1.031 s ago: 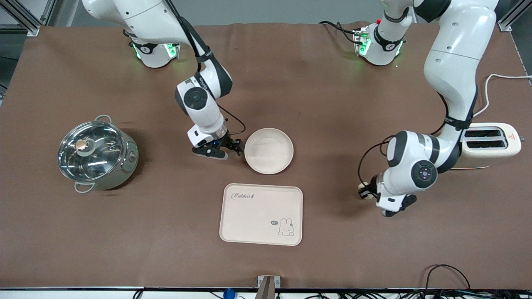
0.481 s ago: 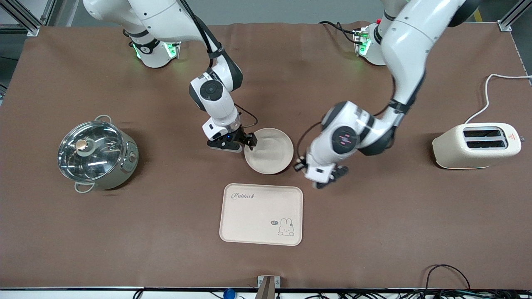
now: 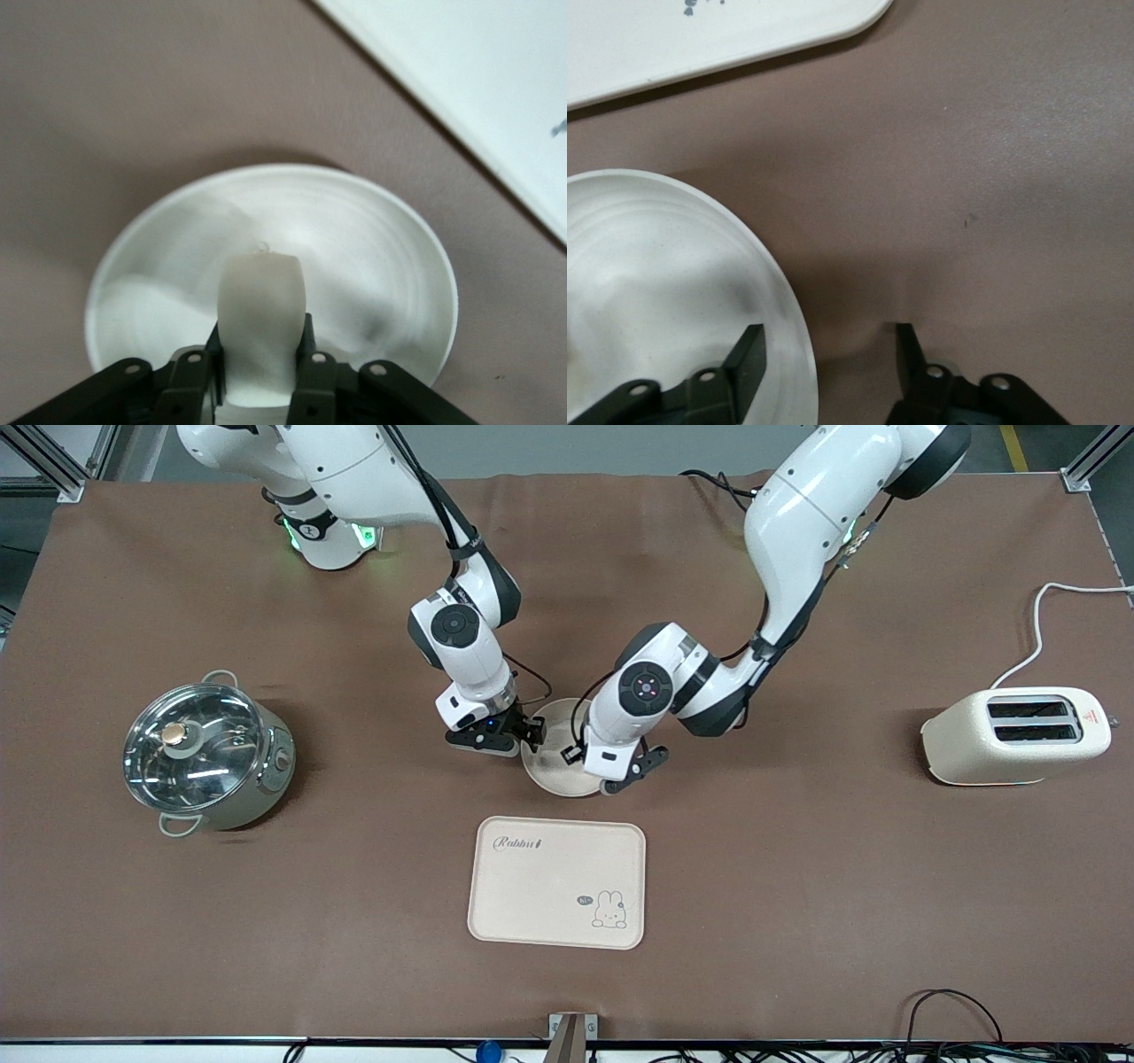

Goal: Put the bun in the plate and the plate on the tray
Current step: 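Lower the bun into the plate while the right gripper grips the rim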

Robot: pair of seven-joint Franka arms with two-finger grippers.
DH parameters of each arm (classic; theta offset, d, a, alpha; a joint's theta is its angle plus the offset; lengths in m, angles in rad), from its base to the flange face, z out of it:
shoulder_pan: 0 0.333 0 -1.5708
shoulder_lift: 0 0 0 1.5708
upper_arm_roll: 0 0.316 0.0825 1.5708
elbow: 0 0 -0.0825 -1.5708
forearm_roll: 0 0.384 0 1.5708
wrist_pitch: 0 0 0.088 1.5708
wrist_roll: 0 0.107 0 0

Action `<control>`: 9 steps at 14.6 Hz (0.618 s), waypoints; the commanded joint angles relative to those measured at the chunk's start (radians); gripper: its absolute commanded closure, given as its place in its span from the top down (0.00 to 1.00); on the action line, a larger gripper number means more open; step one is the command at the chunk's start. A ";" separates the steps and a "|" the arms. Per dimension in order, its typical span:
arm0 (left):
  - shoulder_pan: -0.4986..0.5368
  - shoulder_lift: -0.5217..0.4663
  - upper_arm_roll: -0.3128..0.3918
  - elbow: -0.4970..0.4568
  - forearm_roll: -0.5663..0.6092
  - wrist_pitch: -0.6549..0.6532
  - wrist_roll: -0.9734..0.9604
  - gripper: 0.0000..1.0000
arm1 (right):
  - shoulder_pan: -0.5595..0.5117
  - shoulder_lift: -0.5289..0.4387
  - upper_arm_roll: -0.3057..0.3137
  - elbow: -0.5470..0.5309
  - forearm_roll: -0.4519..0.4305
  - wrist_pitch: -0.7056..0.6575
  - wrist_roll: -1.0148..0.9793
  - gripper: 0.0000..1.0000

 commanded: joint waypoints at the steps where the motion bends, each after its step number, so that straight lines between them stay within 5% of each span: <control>1: -0.006 0.021 0.011 0.023 -0.001 0.016 -0.011 0.53 | 0.008 0.001 -0.004 0.002 0.014 0.003 0.005 0.60; 3: -0.006 0.015 0.011 0.025 -0.001 0.016 -0.022 1.00 | 0.007 -0.001 -0.002 0.002 0.014 0.003 0.005 0.54; 9: 0.047 -0.124 0.013 0.028 0.002 -0.082 -0.014 1.00 | 0.007 -0.001 -0.002 0.001 0.014 0.001 0.005 0.01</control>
